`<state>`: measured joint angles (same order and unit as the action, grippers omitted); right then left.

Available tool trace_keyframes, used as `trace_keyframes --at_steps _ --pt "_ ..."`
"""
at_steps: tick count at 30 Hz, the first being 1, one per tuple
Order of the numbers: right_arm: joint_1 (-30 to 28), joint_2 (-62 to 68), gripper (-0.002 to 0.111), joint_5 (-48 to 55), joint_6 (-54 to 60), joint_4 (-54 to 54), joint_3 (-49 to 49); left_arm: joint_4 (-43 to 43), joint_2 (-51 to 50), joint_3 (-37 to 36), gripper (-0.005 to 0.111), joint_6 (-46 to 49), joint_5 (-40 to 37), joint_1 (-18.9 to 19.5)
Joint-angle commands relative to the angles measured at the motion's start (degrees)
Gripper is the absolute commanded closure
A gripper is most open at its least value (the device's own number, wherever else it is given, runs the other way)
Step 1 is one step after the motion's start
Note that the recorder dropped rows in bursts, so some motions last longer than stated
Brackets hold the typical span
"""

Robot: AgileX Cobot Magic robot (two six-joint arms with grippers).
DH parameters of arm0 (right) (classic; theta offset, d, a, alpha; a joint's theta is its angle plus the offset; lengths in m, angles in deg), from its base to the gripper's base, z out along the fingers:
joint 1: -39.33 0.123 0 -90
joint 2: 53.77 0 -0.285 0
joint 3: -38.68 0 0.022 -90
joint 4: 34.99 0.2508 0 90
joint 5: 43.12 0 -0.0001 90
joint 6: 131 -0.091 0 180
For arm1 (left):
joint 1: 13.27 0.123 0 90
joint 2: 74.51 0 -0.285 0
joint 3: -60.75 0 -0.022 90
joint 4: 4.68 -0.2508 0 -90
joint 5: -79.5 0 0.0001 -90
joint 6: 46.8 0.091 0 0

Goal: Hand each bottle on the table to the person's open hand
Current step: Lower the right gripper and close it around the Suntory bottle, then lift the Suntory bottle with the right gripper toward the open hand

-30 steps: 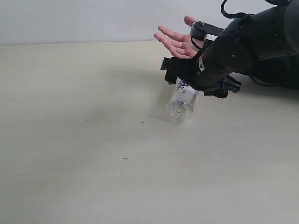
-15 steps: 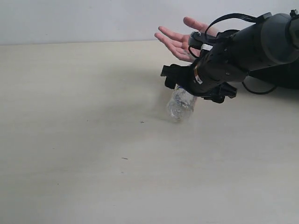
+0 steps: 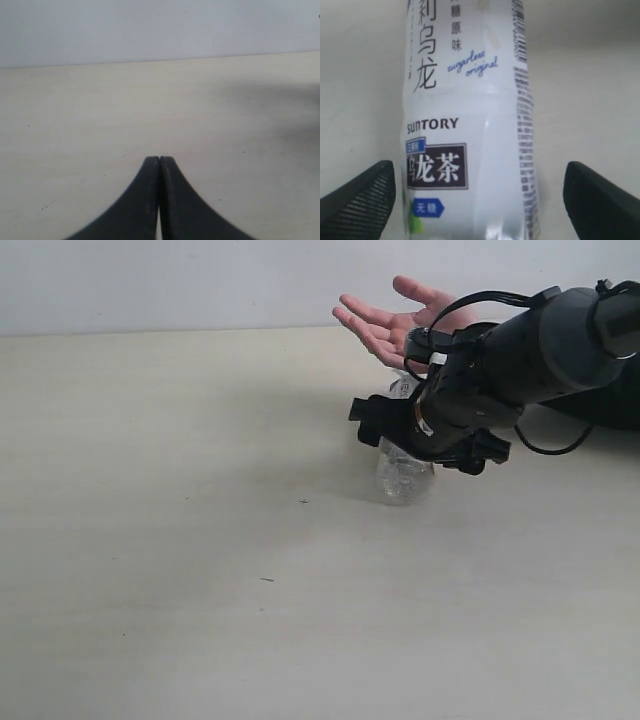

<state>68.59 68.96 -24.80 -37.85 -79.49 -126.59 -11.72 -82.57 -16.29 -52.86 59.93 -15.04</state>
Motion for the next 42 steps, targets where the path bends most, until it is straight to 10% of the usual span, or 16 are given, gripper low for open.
trace_keyframes --at_steps 1,5,14,26,42 --pt "0.0 -0.2 0.025 0.5 -0.1 -1.6 -0.3 -0.2 0.3 -0.2 0.104 -0.2 0.4 -0.1" --pt "0.0 -0.2 0.037 1.5 1.9 -2.0 -0.3 -0.2 0.3 -0.2 0.104 -0.2 0.4 -0.1" --pt "0.0 -1.0 0.108 7.9 7.0 1.7 -0.2 -0.2 0.3 -0.2 0.104 -0.2 0.4 -0.1" --pt "0.0 -8.6 0.108 8.7 33.0 22.4 -0.2 -0.2 0.3 -0.2 0.104 -0.2 0.4 -0.1" --pt "0.0 -16.5 0.108 13.2 105.9 76.2 -0.6 -0.2 0.3 -0.2 0.104 -0.2 0.4 -0.1"
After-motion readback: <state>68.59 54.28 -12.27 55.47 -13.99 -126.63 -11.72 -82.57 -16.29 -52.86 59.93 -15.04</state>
